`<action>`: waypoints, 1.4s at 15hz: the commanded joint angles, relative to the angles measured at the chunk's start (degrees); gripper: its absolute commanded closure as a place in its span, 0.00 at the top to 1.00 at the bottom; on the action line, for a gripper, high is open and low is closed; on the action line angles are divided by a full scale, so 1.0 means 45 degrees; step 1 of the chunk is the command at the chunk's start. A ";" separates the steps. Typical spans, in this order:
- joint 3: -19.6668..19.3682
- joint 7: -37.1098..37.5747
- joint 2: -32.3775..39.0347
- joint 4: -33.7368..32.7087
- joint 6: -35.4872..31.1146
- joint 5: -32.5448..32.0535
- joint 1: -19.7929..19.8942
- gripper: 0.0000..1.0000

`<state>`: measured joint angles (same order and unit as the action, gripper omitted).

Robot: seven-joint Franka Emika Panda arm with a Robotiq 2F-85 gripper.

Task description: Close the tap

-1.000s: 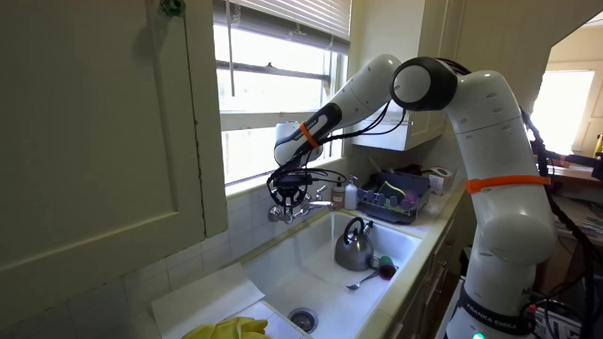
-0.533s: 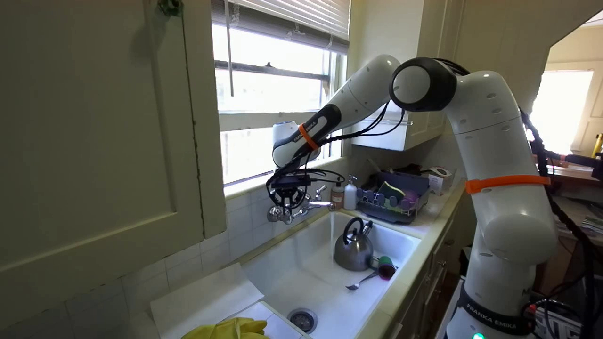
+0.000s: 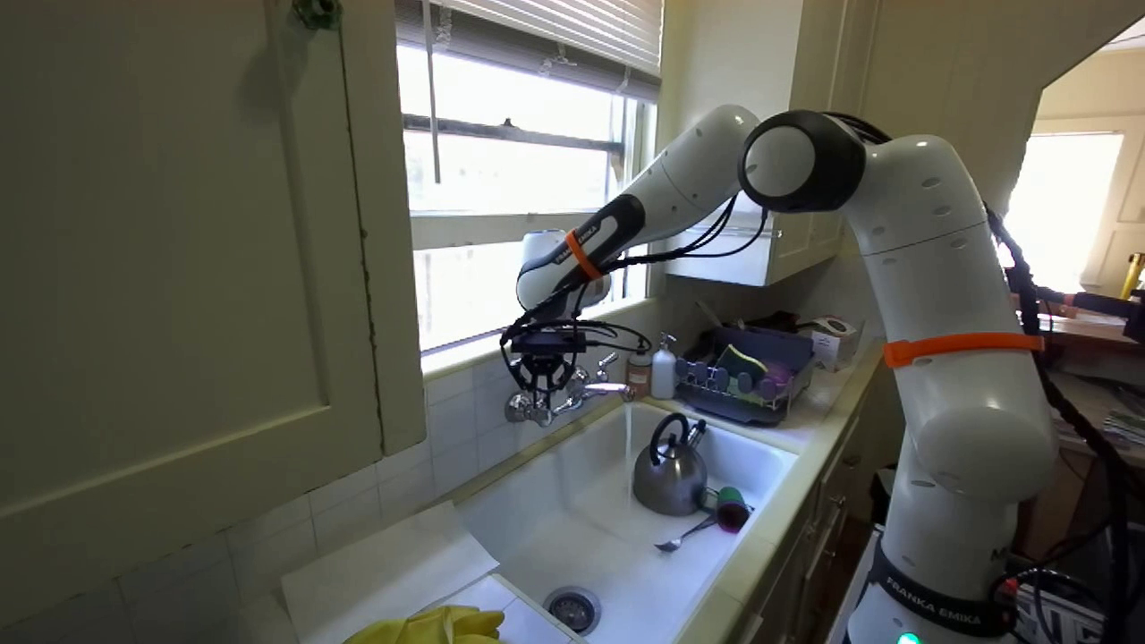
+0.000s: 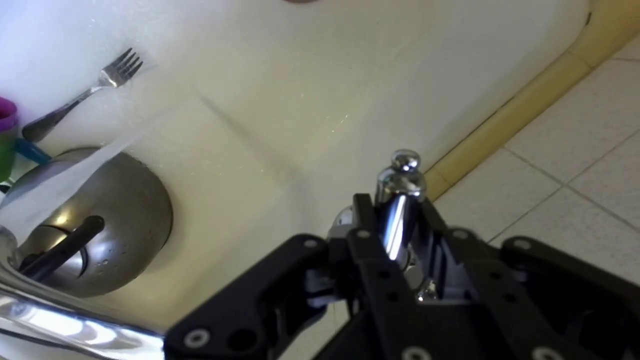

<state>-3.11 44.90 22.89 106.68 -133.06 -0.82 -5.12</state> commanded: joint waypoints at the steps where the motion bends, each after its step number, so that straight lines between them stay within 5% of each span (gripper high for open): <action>1: 0.0755 0.0681 0.1252 -0.0765 -0.1945 0.1316 -0.0444 0.06; 17: 0.0414 0.2938 0.1450 -0.1131 -0.2481 -0.0072 -0.0865 0.06; 21: 0.0604 0.3412 0.1486 -0.1294 -0.2190 0.0559 -0.0708 0.06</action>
<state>-3.34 57.95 23.18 106.88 -135.69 -2.90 -6.31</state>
